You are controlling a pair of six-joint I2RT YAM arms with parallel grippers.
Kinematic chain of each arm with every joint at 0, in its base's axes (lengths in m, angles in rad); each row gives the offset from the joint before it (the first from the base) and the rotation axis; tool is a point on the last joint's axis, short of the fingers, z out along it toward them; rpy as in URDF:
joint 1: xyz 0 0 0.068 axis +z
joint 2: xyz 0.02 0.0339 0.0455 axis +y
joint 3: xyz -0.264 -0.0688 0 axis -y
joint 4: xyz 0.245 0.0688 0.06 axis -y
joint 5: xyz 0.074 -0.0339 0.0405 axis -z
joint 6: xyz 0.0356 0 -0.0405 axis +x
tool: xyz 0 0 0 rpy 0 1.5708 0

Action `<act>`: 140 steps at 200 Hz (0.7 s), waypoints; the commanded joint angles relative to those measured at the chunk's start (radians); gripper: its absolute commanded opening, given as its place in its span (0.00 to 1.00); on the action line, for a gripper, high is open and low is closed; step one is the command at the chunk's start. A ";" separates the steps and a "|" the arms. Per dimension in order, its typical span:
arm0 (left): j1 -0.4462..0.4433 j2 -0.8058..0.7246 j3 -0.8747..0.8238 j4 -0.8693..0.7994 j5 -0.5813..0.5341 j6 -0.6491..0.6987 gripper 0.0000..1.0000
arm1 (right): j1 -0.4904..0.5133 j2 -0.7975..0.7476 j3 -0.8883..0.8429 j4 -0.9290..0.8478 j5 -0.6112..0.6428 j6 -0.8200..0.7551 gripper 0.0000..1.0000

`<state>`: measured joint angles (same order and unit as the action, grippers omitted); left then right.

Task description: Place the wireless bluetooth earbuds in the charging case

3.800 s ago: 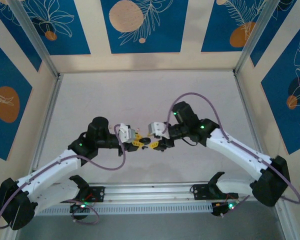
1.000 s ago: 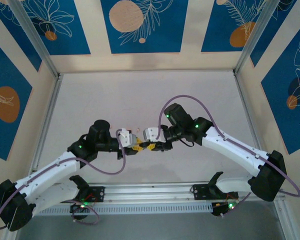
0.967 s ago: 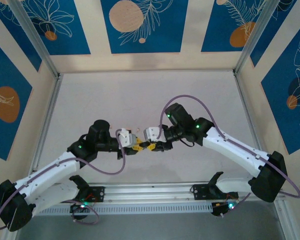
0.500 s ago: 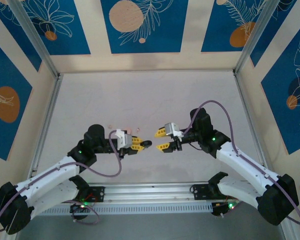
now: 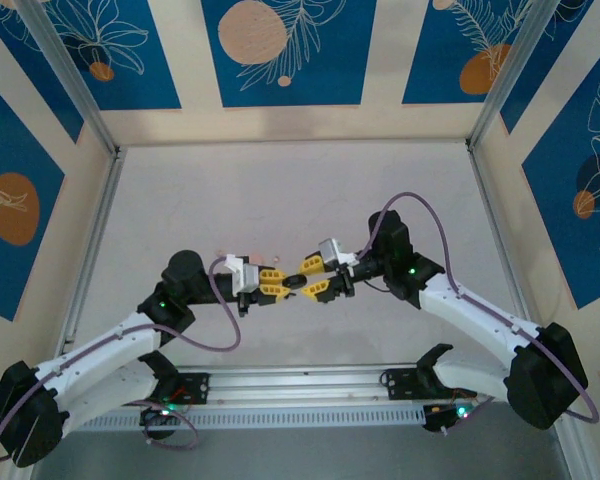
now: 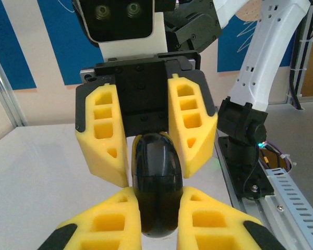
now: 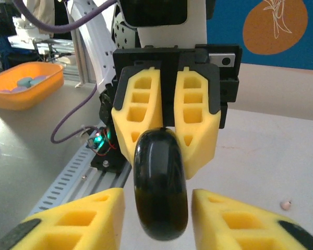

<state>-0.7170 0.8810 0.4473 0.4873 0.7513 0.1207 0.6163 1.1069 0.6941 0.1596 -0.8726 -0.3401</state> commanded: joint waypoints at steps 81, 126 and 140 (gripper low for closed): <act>-0.012 -0.017 0.090 -0.355 -0.061 0.183 0.54 | 0.049 -0.036 0.221 -0.638 0.317 -0.396 0.11; -0.013 0.005 0.115 -0.401 -0.061 0.216 0.55 | 0.101 0.019 0.288 -0.732 0.377 -0.433 0.11; -0.012 0.007 0.116 -0.402 -0.056 0.212 0.54 | 0.110 0.038 0.296 -0.732 0.363 -0.433 0.11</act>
<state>-0.7185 0.8860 0.5316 0.1303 0.6937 0.2974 0.7082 1.1137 0.9585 -0.4786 -0.5289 -0.7277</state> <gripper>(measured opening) 0.545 0.152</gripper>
